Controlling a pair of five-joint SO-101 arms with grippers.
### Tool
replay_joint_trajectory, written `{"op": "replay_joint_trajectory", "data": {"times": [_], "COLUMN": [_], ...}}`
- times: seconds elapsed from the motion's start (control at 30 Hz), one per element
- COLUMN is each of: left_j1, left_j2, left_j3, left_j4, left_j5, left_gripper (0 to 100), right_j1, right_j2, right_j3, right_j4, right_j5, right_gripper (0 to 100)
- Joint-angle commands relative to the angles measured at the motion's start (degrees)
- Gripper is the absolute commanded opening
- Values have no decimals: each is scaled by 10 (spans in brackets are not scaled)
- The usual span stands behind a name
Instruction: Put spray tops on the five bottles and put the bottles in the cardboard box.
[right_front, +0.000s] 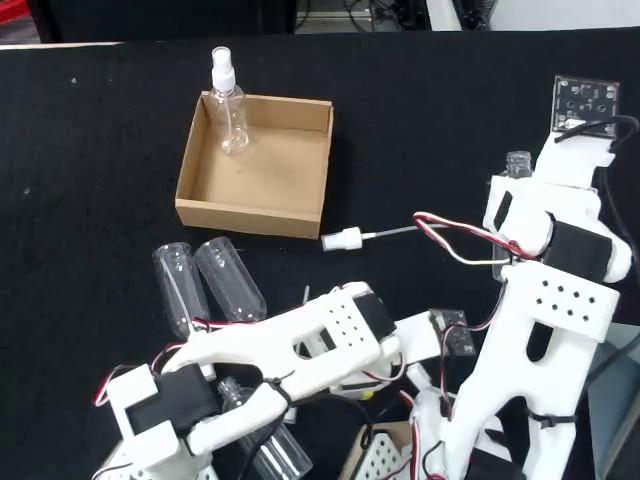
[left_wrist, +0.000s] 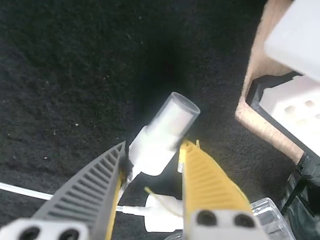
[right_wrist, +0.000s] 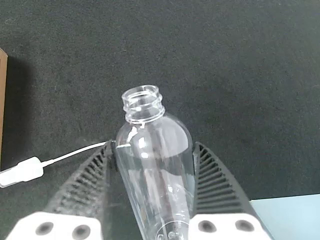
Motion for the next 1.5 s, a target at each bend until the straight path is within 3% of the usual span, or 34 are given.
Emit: {"op": "replay_joint_trajectory", "data": {"times": [0.0,0.33,0.57,0.87,1.07,1.37,1.47], "left_j1": [-3,-12,-24,-36,-38,-38,-38], "left_j2": [-4,-10,-10,-2,34,111,113], "left_j3": [-29,-30,-87,-87,-79,-116,-121], "left_j4": [-5,-2,71,69,69,69,69], "left_j5": [-5,0,43,47,50,51,49], "left_gripper": [106,54,54,60,164,162,117], "right_j1": [4,4,4,4,4,4,4], "right_j2": [-3,-3,-3,-3,-3,-3,-3], "right_j3": [-2,-2,-2,7,7,7,7], "right_j4": [-13,-13,-13,-17,-17,-13,-13], "right_j5": [6,6,6,6,6,6,6], "right_gripper": [67,67,67,67,67,67,67]}}
